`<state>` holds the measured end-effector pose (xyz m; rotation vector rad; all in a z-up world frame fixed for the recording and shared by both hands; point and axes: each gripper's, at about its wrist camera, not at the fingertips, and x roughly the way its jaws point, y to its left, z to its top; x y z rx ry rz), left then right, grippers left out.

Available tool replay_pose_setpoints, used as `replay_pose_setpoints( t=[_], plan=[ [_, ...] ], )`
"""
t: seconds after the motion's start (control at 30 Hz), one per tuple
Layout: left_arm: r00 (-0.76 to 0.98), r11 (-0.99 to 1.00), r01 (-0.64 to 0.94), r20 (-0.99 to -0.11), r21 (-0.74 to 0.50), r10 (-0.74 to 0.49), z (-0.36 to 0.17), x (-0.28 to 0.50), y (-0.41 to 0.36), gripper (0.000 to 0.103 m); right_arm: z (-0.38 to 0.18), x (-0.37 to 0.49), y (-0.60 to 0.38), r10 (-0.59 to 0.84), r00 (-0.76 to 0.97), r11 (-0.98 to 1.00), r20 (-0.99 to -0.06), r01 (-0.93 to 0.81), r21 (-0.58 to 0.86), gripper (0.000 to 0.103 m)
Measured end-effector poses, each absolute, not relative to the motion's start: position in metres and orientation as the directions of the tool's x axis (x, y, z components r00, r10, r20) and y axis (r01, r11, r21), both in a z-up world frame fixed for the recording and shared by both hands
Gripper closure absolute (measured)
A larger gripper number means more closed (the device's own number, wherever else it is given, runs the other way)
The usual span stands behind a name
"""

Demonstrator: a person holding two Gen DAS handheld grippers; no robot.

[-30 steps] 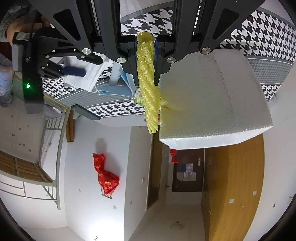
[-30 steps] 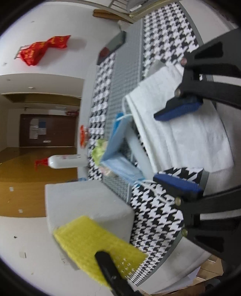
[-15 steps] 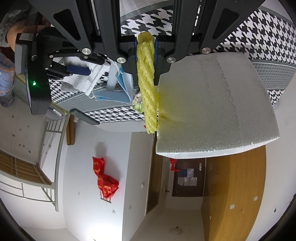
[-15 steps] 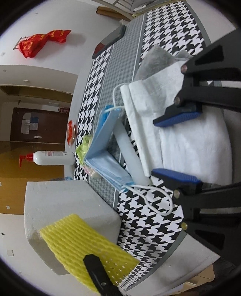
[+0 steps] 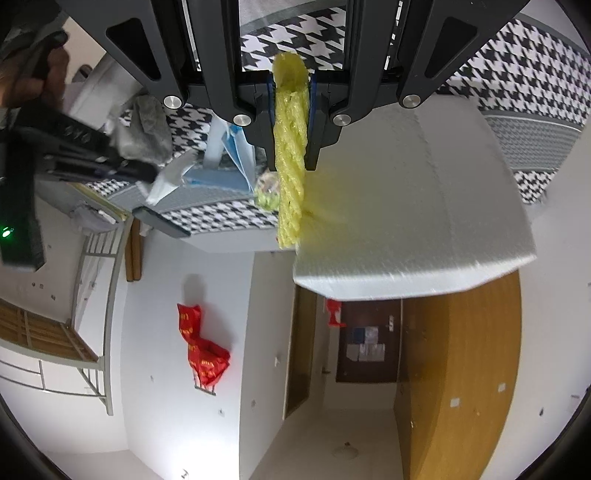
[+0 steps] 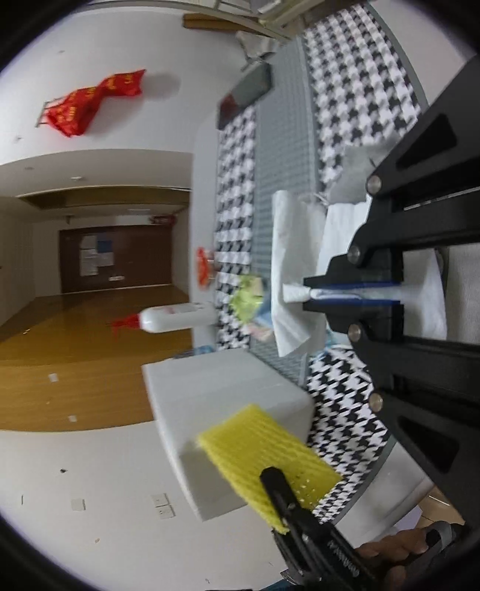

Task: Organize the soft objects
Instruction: 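Carry the yellow net with the left tool while the right tool carries tissue to the foam box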

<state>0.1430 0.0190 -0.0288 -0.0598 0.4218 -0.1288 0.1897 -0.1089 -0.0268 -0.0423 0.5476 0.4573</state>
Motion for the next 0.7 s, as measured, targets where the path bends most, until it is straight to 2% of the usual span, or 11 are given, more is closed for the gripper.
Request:
replay_pose_setpoints(
  t=[0.5, 0.7],
  plan=[
    [0.944, 0.995, 0.089, -0.314, -0.048, -0.100, 0.007, 0.112, 0.026, 0.090, 0.020, 0.154, -0.113, 0.436, 0.817, 0.892, -0.378, -0.449, 0.058, 0.097],
    [0.956, 0.997, 0.073, -0.282, -0.025, -0.077, 0.018, 0.095, 0.024, 0.092, 0.022, 0.143, -0.107, 0.473, 0.807, 0.873, -0.354, -0.485, 0.060, 0.097]
  ],
)
